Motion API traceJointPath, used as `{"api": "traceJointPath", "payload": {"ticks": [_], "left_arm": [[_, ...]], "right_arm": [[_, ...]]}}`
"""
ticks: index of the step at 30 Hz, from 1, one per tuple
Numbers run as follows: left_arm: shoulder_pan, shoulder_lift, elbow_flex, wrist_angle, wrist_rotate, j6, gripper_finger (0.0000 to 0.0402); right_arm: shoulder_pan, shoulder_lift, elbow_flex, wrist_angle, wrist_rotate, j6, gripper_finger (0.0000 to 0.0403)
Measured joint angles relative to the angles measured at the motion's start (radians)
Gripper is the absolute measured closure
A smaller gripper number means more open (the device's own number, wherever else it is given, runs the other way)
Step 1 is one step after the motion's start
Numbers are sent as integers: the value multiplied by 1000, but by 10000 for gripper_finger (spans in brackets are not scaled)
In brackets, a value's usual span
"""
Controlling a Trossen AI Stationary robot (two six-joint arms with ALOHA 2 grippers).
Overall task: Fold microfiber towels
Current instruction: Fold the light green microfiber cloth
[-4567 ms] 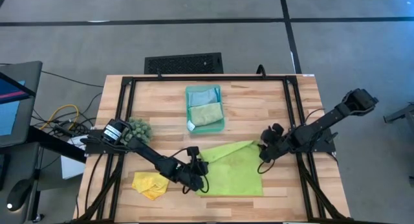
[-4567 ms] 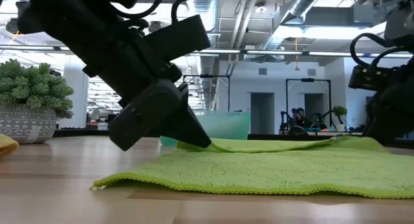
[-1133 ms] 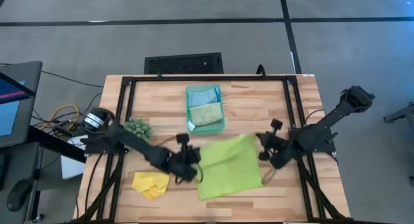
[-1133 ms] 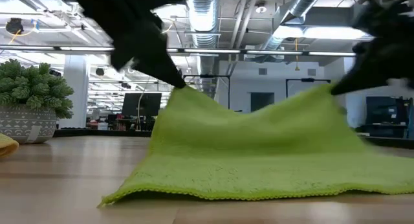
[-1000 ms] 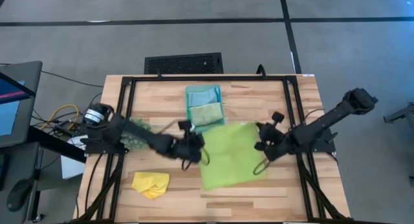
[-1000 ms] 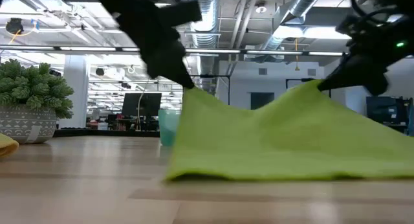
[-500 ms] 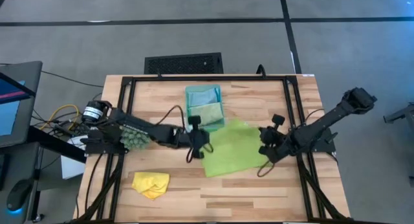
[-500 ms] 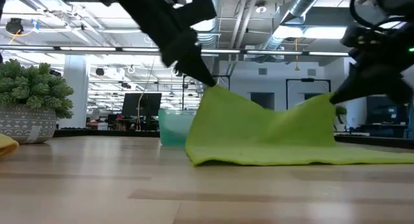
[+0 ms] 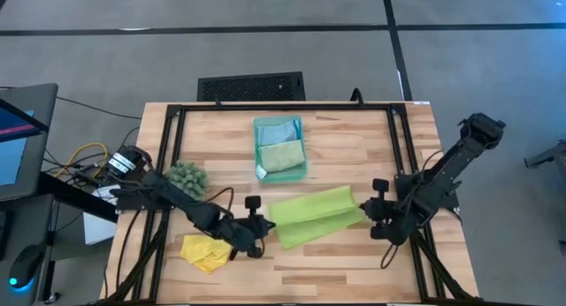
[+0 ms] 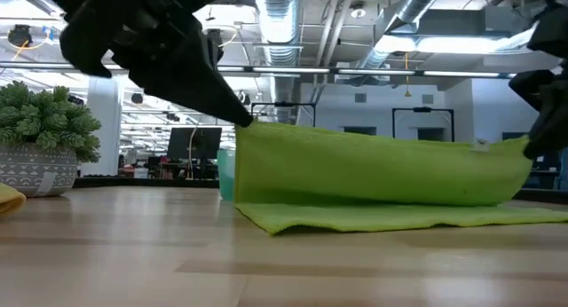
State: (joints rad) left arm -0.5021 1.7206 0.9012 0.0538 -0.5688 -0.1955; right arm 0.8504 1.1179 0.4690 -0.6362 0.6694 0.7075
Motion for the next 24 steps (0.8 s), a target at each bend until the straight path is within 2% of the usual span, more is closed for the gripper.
{"api": "traceJointPath", "payload": {"ticks": [5, 9, 13, 17, 19, 21, 24], "left_arm": [[-5, 0, -48, 151, 15, -10, 401], [9, 0, -52, 221, -8, 12, 401], [60, 0, -52, 234, -86, 23, 401], [149, 0, -52, 236, -122, 95, 401], [214, -6, -52, 248, -78, 133, 401], [294, -20, -52, 257, 22, 163, 401], [399, -34, -52, 255, 141, 229, 401]], "right_arm": [[28, 0, 0, 12, 29, -32, 394], [-10, 0, 0, -21, 228, -45, 394], [-127, 0, 0, -46, 362, -87, 394], [-297, 0, 0, -39, 429, -176, 394], [-381, 0, 0, -32, 435, -198, 394], [-441, 0, 0, -29, 418, -200, 394], [-458, 0, 0, -30, 370, -179, 394]]}}
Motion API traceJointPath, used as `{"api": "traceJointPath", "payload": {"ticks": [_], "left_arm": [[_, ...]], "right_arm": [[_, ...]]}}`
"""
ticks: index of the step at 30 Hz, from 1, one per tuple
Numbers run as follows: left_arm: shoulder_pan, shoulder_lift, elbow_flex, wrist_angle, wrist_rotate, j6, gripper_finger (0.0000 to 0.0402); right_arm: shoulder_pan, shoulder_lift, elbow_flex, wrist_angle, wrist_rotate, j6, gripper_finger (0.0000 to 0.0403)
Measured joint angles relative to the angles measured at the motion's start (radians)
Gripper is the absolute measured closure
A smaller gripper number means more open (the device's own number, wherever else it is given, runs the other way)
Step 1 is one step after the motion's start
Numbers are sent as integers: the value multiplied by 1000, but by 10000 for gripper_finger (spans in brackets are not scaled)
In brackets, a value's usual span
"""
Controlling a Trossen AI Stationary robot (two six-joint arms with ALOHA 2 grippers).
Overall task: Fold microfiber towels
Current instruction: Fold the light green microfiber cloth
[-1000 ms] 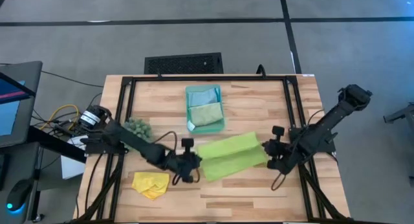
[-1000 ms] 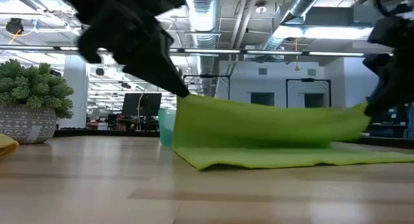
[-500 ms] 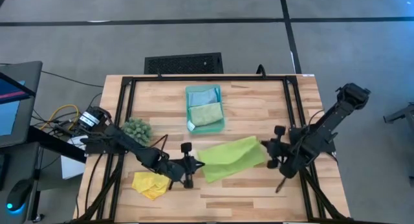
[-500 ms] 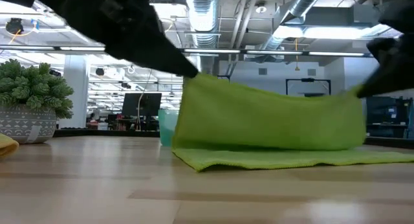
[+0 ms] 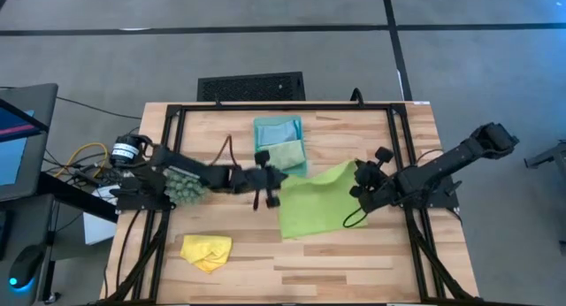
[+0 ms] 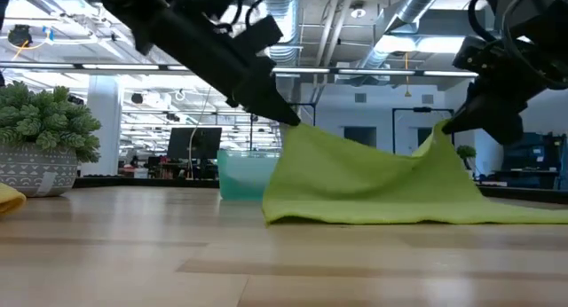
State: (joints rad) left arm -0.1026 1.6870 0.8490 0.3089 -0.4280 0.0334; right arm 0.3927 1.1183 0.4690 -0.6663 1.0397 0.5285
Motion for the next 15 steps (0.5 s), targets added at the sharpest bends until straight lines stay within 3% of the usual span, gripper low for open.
{"api": "traceJointPath", "payload": {"ticks": [8, 15], "left_arm": [[155, -69, 0, -1, 180, 120, 401], [23, -70, 0, -73, 228, 80, 401]], "right_arm": [[117, 0, 0, -16, -74, 59, 395], [166, 0, 0, -74, -178, 106, 395]]}}
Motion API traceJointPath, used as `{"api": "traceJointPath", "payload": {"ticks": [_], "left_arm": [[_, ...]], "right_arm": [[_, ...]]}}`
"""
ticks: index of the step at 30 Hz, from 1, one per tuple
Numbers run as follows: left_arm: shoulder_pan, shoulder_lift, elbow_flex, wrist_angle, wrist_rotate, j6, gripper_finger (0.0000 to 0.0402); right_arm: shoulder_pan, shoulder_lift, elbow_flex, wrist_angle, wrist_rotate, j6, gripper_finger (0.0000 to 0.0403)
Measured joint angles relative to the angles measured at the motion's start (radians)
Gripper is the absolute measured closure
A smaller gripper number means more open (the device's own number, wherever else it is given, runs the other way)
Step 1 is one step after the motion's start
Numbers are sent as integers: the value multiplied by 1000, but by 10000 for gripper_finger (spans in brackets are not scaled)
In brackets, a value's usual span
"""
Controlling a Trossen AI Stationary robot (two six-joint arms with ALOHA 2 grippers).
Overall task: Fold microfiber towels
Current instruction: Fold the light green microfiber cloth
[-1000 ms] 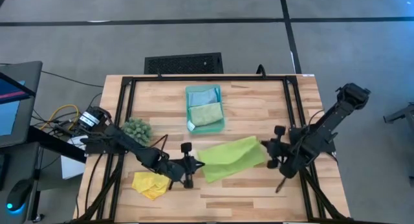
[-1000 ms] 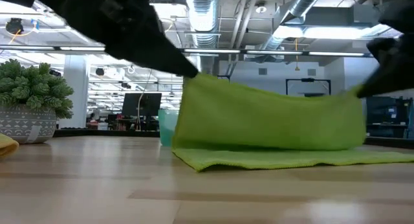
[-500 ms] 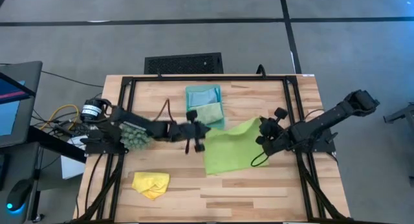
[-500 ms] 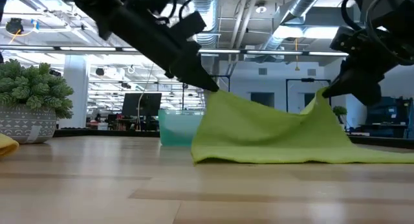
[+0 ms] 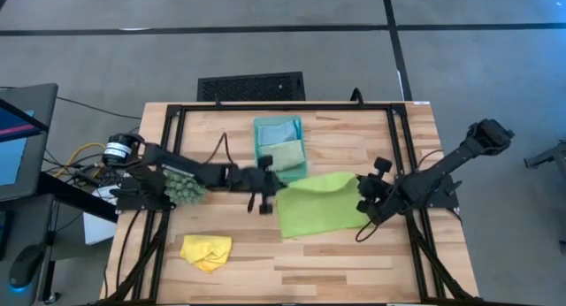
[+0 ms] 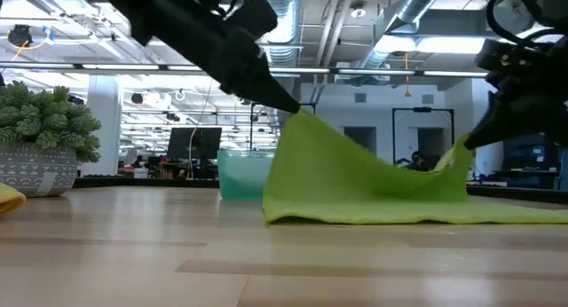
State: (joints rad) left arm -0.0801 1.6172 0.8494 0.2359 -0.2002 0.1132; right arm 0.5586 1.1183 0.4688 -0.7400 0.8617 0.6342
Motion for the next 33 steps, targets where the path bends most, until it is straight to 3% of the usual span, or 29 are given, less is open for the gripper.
{"api": "traceJointPath", "payload": {"ticks": [7, 12, 17, 22, 33], "left_arm": [[-217, 5, -38, -25, -153, -109, 401], [-308, 33, -55, 20, -233, -194, 401], [-341, 137, -54, 160, -226, -213, 401], [-348, 209, -30, 189, -226, -239, 401], [-364, 216, 20, 180, -195, -241, 401]], "right_arm": [[111, 0, 0, -11, -103, 94, 395], [210, 0, 0, 5, -108, 125, 395], [273, 1, 0, 69, -109, 83, 395], [296, 24, 0, 88, -113, 38, 395], [297, 184, -17, 85, -146, 65, 395]]}}
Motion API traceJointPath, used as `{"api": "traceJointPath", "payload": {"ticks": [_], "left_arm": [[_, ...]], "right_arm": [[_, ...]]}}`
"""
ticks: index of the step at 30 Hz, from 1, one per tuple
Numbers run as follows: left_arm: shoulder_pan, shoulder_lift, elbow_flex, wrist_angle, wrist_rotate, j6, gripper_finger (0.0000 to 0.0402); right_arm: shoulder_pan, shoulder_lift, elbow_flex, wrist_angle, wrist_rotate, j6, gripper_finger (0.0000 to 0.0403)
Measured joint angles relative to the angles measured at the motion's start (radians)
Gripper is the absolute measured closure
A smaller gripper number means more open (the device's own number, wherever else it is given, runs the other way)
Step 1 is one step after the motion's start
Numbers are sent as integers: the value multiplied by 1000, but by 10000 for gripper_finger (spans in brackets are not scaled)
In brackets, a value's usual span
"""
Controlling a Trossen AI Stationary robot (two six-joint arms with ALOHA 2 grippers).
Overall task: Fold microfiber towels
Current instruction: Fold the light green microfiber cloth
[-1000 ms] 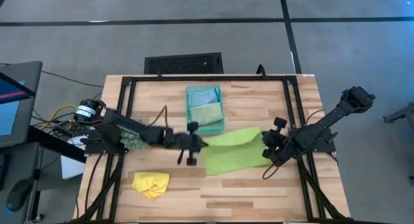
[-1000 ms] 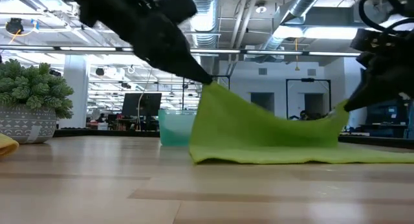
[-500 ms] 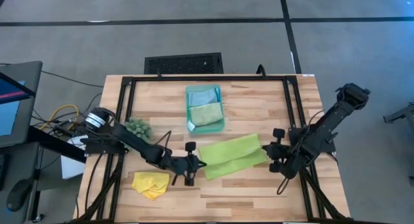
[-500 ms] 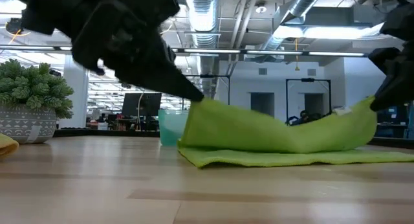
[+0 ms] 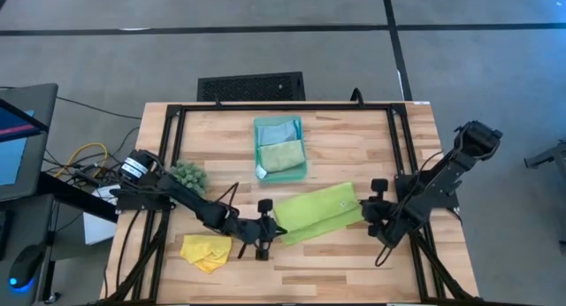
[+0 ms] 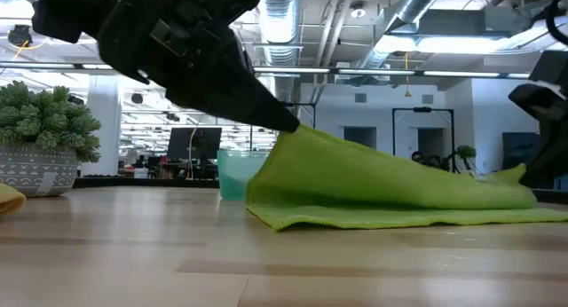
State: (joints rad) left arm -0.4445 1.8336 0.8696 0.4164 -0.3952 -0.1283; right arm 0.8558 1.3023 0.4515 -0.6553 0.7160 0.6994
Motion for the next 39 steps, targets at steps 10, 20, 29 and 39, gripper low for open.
{"api": "traceJointPath", "payload": {"ticks": [10, 20, 29, 39], "left_arm": [[-25, 27, -1, 5, 18, -29, 401], [-24, 116, -1, 29, 50, -83, 401], [-25, 116, -1, 31, 125, -105, 327], [-24, 45, -2, 31, 198, -104, 251]], "right_arm": [[2, 36, 2, 1, -48, 7, 394], [-1, 40, 3, 61, -145, -68, 389], [2, 40, 10, 88, -180, -79, 336], [0, 40, 85, -7, -427, -68, 281]]}}
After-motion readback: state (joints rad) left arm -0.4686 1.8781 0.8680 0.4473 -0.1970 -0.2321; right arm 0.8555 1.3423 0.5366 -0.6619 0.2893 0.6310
